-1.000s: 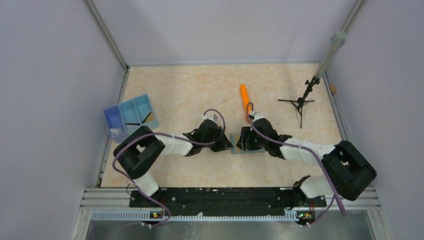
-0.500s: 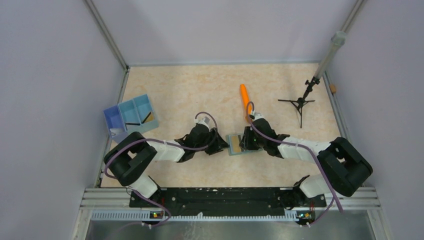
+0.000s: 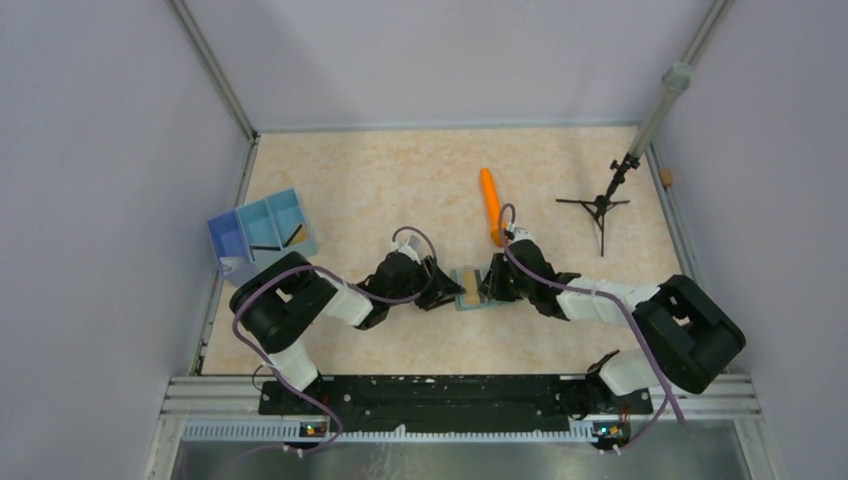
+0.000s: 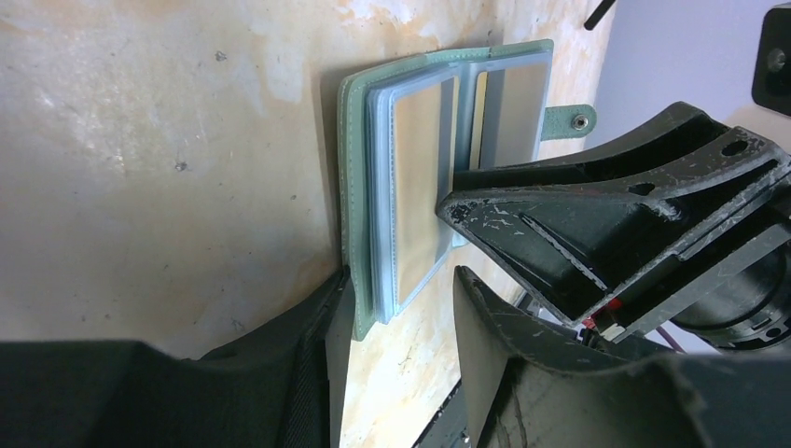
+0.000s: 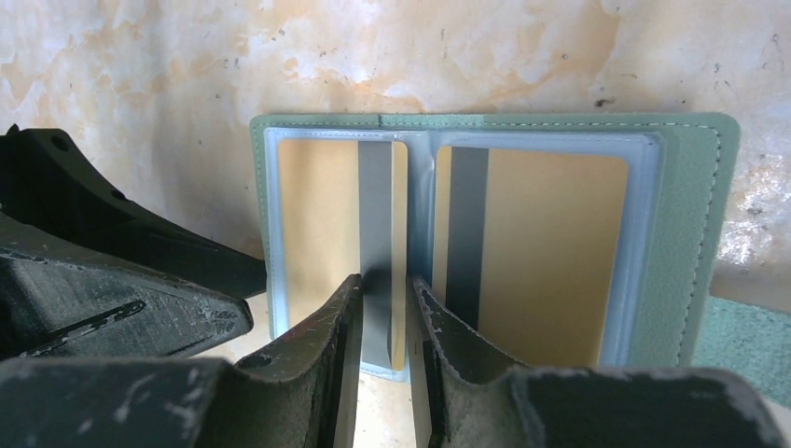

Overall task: Put the credit cards into the card holder
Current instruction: Adjust the credit card in the card holder.

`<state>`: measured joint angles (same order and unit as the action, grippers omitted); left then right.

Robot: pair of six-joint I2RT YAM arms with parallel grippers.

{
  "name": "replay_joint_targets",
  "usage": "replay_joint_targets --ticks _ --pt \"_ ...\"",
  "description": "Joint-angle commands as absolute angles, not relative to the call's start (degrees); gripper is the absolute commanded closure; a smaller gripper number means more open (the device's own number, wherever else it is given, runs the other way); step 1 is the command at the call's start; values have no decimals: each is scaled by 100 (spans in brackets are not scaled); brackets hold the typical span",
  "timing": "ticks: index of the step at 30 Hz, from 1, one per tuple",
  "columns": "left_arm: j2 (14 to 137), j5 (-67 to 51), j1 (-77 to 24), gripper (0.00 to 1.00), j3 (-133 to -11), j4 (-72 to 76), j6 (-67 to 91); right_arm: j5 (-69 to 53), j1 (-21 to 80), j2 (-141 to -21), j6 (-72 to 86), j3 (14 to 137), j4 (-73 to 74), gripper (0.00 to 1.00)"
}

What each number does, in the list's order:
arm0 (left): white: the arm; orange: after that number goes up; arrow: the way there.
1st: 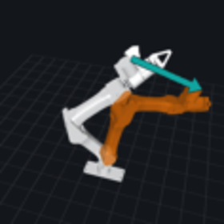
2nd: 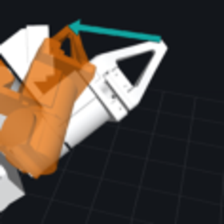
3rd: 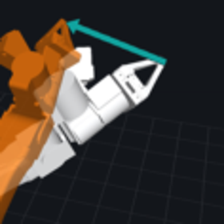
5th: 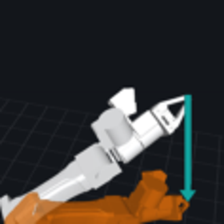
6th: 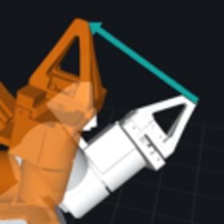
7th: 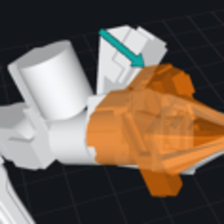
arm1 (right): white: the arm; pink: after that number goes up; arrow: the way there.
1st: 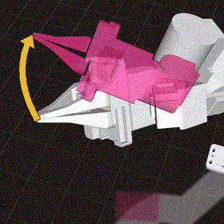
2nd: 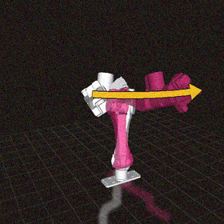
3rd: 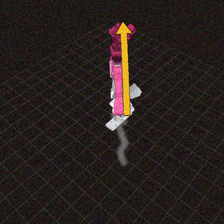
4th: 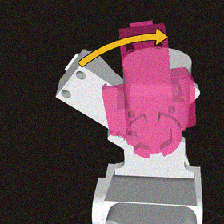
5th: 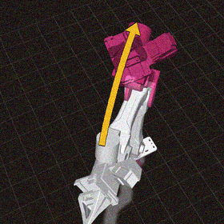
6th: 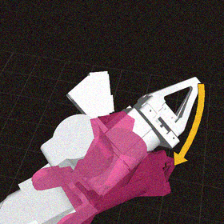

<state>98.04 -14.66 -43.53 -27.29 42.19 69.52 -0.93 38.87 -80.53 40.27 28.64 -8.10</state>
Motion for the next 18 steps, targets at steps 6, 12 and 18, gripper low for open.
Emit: replay_joint_targets --ticks 6,12,18 --pt "9741 -1188 -4441 67 -2278 5205 6743 -584 3973 -8410 4297 2563 -587 77" --pt "9800 -1115 -4438 79 -1921 6270 6932 -600 3973 -8394 4368 2534 -637 78" --pt "9670 -1172 -4438 92 -1989 6098 6814 -587 3973 -8218 4390 2554 -556 78"
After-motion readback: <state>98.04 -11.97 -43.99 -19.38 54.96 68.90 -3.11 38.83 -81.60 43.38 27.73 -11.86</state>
